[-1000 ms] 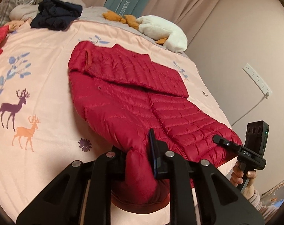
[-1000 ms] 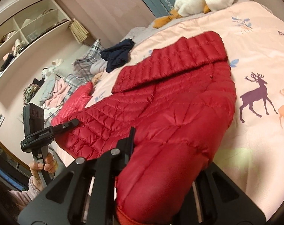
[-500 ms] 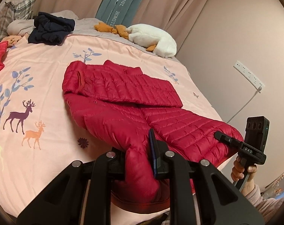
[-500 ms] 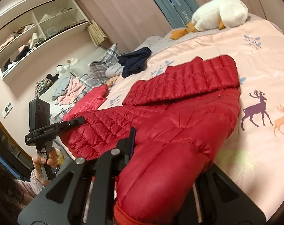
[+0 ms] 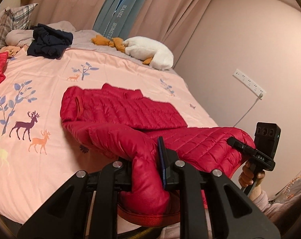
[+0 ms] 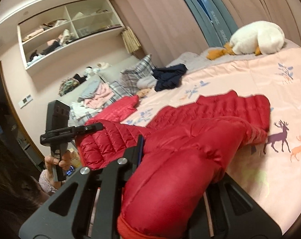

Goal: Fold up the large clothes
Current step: 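Lift the held hem with both tools and fold it toward the collar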

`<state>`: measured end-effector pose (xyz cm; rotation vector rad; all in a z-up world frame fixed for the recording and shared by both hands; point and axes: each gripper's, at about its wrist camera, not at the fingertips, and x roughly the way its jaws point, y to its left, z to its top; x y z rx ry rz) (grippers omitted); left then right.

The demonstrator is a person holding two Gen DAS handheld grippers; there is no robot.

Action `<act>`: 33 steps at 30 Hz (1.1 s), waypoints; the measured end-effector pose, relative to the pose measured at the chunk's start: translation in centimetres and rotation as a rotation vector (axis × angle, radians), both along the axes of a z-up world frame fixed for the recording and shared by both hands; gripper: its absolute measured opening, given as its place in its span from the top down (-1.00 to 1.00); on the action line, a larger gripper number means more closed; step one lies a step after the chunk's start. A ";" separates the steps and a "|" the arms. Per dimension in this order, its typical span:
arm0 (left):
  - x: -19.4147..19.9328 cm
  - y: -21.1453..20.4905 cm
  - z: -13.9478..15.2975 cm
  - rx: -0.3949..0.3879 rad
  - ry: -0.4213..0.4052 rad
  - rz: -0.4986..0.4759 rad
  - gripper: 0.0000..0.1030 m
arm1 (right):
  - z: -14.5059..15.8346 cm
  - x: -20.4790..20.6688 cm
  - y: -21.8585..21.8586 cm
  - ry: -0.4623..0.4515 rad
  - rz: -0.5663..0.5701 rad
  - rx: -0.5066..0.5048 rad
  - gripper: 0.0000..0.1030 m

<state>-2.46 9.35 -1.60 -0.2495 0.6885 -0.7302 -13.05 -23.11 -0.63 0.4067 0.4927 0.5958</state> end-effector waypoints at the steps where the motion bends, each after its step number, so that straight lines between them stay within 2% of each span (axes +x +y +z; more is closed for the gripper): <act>1: 0.1 0.1 0.3 -0.011 -0.006 -0.001 0.64 | 0.2 -0.2 -0.1 -0.011 0.004 0.005 0.71; 6: 1.7 0.2 1.0 -0.021 -0.019 0.032 0.64 | 0.9 0.4 -0.7 -0.035 -0.011 0.009 0.69; 12: 6.6 -0.7 1.0 -0.016 0.001 0.114 0.64 | 0.8 4.6 -1.5 -0.018 -0.085 0.013 0.68; 16: 9.2 -1.1 0.9 0.025 0.001 0.181 0.63 | 0.8 8.7 -2.3 0.012 -0.186 -0.014 0.68; 22: 13.2 -1.7 0.4 0.100 0.007 0.249 0.63 | 0.4 14.4 -2.7 0.035 -0.262 -0.052 0.68; 28: 17.0 -2.9 -1.4 0.170 0.029 0.281 0.63 | -2.0 19.7 -3.2 0.113 -0.318 -0.075 0.68; 33: 20.7 -4.1 -5.2 0.211 0.143 0.299 0.63 | -6.0 23.6 -3.4 0.243 -0.355 -0.119 0.67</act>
